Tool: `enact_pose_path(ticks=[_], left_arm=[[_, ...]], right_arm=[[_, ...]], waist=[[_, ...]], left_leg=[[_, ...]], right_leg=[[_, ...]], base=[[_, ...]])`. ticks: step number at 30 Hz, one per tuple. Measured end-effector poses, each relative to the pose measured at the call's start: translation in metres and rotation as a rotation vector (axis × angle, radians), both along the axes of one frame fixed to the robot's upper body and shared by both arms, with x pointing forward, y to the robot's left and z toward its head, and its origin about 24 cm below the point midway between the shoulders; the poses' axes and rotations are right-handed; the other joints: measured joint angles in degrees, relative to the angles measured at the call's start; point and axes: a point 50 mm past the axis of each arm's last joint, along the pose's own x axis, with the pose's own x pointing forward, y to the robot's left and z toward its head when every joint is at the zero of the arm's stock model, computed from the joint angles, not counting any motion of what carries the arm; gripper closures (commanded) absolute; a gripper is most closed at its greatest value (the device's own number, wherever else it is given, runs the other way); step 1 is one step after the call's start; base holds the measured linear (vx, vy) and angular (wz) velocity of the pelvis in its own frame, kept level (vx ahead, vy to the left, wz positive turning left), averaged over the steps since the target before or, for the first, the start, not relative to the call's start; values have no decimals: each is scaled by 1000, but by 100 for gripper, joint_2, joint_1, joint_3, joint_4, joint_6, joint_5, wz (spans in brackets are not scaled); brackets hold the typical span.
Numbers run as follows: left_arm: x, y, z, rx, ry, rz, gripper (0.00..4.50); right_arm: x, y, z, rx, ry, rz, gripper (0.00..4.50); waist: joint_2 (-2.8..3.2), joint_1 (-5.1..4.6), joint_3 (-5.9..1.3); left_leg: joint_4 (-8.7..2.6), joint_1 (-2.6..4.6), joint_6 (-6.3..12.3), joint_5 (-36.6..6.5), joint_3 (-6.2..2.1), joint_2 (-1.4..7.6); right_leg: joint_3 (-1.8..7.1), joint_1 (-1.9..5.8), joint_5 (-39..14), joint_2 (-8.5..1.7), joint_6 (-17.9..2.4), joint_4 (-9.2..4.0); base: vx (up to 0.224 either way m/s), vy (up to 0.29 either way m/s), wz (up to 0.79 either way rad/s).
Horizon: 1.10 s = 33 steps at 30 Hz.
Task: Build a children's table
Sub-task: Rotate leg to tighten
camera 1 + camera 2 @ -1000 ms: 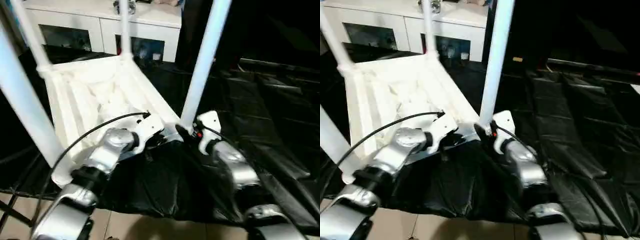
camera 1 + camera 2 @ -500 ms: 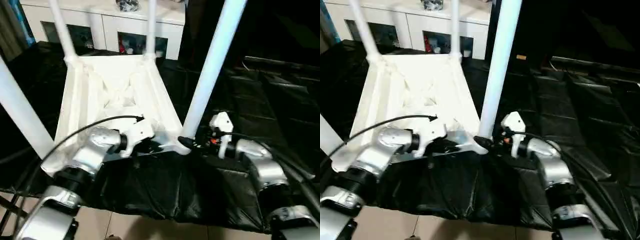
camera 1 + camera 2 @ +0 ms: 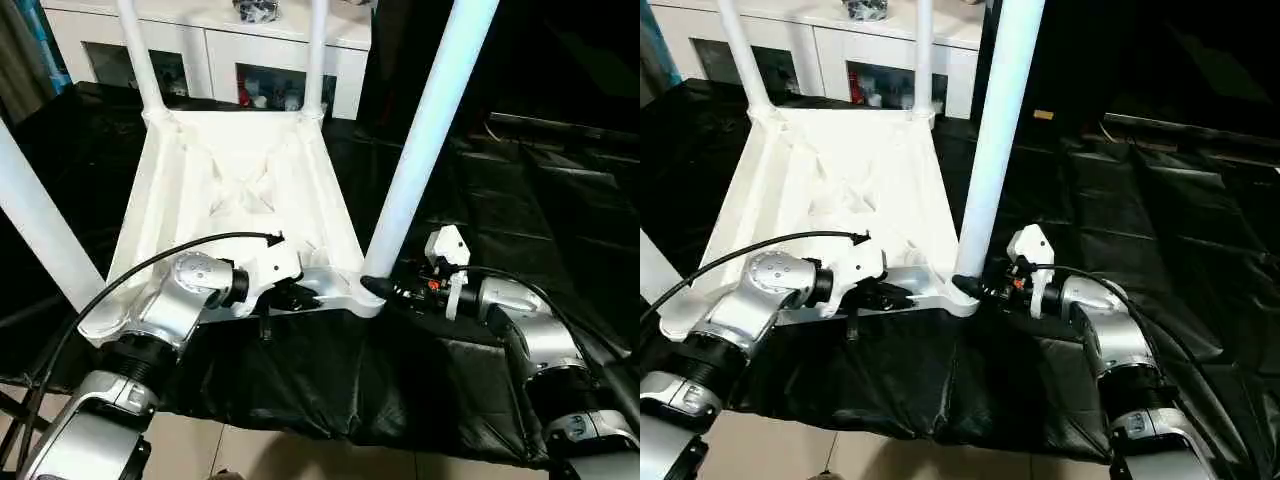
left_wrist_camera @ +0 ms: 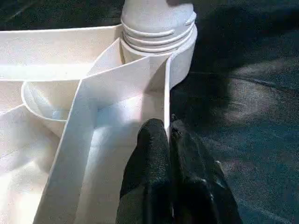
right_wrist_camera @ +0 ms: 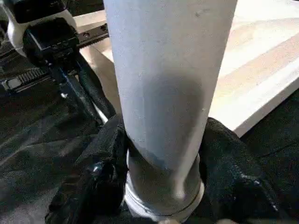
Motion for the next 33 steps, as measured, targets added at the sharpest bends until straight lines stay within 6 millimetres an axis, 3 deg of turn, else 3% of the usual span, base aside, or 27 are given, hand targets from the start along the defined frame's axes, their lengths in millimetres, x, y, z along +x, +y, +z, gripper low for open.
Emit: enact_pose_path(ticks=[10,14,16,21,26,28,33], left_arm=[[1,-4,-3,-6,12,33,450],[7,-15,-8,4,0,139,450],[11,-25,-13,8,2,213,450],[20,-47,-16,19,-16,356,450],[21,-49,-16,32,-32,371,450],[22,-49,-16,33,-36,368,450],[20,-46,-13,28,-42,334,450]], right_arm=[[-2,10,-7,16,16,-86,261],[6,22,-18,38,32,-309,261],[14,33,-22,61,59,-463,261],[34,57,-20,38,90,-726,261],[36,62,-19,34,77,-765,261],[37,62,-19,41,71,-765,206],[33,53,-21,59,49,-674,176]], waist=[[-34,-11,-22],[-76,-59,-50],[-75,-132,-48],[-62,-267,-56],[-82,-303,-69],[-92,-305,-68],[-89,-288,-60]], left_leg=[[1,16,-1,0,1,1],[9,46,-2,1,-1,-1],[10,99,-2,0,-4,-5],[-6,104,-2,-1,-37,-11],[3,103,0,-1,-27,-20],[1,103,0,-1,-24,-20],[-19,97,0,-1,-23,-18]], right_leg=[[2,20,-1,0,2,0],[4,44,-13,0,28,-18],[2,85,-18,-2,36,-41],[-33,98,-20,-4,38,-134],[-11,95,-20,-4,38,-143],[-10,94,-20,-4,38,-141],[-12,79,-18,-4,36,-130]], base=[[0,0,0],[0,0,0],[0,0,0],[0,0,0],[0,0,0],[0,0,0],[0,0,0]])
